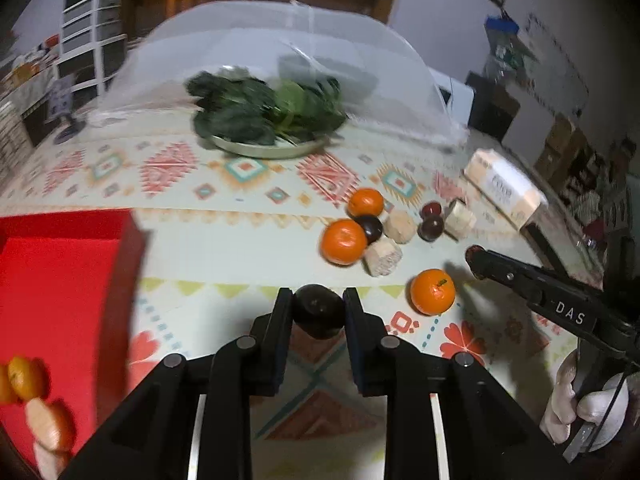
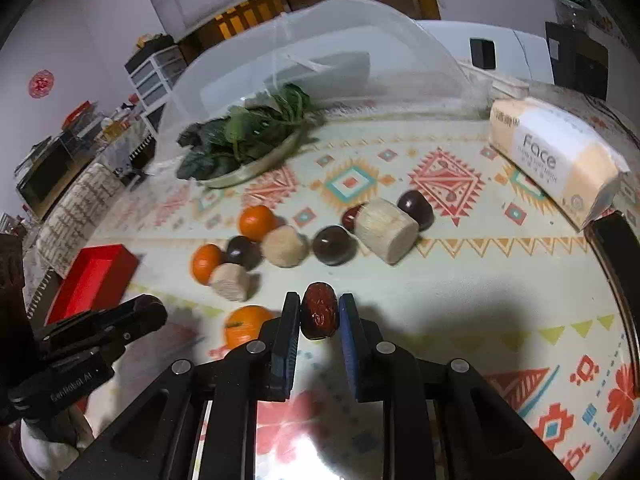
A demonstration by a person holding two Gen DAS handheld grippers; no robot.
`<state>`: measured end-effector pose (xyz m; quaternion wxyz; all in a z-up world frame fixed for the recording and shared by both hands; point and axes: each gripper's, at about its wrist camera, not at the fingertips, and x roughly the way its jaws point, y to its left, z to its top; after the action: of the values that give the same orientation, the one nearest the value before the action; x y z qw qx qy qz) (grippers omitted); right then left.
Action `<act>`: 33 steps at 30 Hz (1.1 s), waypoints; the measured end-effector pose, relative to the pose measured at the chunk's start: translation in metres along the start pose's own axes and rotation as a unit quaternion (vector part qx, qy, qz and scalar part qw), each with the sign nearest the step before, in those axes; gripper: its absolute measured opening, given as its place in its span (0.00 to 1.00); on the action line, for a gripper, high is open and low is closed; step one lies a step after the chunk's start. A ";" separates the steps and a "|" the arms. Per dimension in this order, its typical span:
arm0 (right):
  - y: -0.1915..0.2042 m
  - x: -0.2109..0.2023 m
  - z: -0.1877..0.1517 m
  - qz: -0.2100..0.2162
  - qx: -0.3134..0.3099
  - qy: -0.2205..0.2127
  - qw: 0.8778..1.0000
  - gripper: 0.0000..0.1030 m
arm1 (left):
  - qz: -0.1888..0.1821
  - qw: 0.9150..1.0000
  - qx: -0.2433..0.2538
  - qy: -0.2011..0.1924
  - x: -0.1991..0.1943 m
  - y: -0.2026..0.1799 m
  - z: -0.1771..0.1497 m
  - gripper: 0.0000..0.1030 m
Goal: Organize fruits
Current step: 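Grasp a dark round fruit with the left gripper while the right gripper grasps a red date, then place the dark fruit in the red tray with the left gripper while the right drops the date there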
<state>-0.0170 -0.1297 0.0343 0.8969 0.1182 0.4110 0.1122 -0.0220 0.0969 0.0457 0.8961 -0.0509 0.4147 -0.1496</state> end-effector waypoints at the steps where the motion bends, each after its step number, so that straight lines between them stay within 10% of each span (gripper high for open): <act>1: 0.007 -0.006 0.000 0.003 -0.005 -0.004 1.000 0.21 | 0.001 1.000 -0.007 -0.006 -0.008 0.007 -0.001 0.24; 14: 0.136 -0.017 -0.013 0.079 -0.090 0.006 0.993 0.21 | 0.103 0.980 -0.152 -0.080 -0.122 0.168 -0.046 0.24; 23: 0.244 0.019 -0.031 0.131 -0.151 0.044 0.979 0.21 | 0.120 0.967 -0.213 -0.068 -0.134 0.233 -0.076 0.24; 28: 0.272 0.043 -0.037 0.134 -0.164 0.066 0.975 0.21 | 0.112 0.963 -0.230 -0.079 -0.138 0.244 -0.078 0.56; 33: 0.281 0.061 -0.038 0.127 -0.162 0.078 0.975 0.21 | 0.104 0.960 -0.243 -0.093 -0.150 0.253 -0.081 0.66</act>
<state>-0.0367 0.1593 0.0526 0.8480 0.0134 0.4373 0.2993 -0.1178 0.3868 0.0479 0.9022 -0.2368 0.3562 0.0554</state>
